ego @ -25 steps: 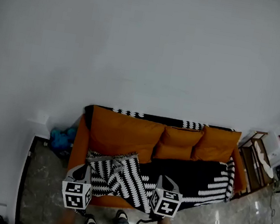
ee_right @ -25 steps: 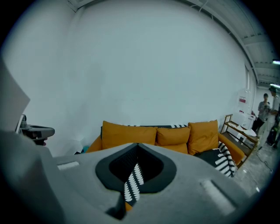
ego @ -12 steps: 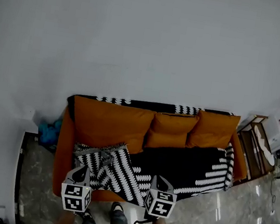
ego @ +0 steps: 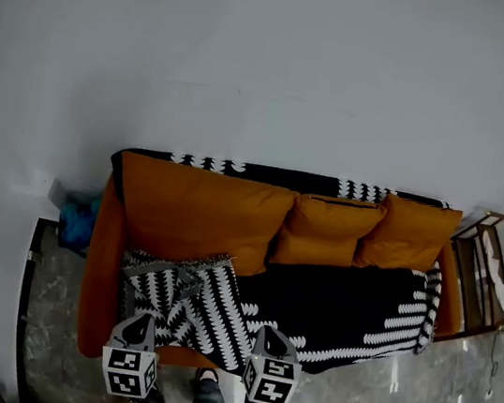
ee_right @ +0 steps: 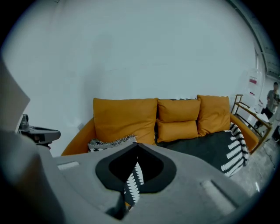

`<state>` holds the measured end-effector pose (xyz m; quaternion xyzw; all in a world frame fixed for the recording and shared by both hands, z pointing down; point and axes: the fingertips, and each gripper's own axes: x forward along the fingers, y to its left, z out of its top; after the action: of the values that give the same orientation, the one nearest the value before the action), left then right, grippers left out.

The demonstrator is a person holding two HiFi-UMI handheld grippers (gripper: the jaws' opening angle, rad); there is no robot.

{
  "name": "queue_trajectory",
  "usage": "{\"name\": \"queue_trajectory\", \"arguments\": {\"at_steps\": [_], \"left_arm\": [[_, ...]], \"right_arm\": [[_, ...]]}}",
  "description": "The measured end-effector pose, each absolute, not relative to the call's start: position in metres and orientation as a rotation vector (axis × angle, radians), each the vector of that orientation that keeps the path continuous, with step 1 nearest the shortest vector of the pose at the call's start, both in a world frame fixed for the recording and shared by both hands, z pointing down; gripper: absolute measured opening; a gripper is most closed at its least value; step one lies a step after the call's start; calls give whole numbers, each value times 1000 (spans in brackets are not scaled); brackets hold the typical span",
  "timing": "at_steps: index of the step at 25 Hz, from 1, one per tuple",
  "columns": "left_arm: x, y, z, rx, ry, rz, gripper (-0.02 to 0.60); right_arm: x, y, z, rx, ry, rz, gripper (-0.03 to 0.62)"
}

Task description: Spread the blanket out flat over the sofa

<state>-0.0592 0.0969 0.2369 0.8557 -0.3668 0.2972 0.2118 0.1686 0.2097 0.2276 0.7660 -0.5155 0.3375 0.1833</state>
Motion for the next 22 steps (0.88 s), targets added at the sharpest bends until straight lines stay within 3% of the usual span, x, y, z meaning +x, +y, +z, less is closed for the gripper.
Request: {"name": "queue_trajectory", "arguments": {"at_steps": [22], "left_arm": [[-55,48,449,2191,-1145,845,5]], "right_arm": [[205,151,431,1984,-1440,985,5]]}}
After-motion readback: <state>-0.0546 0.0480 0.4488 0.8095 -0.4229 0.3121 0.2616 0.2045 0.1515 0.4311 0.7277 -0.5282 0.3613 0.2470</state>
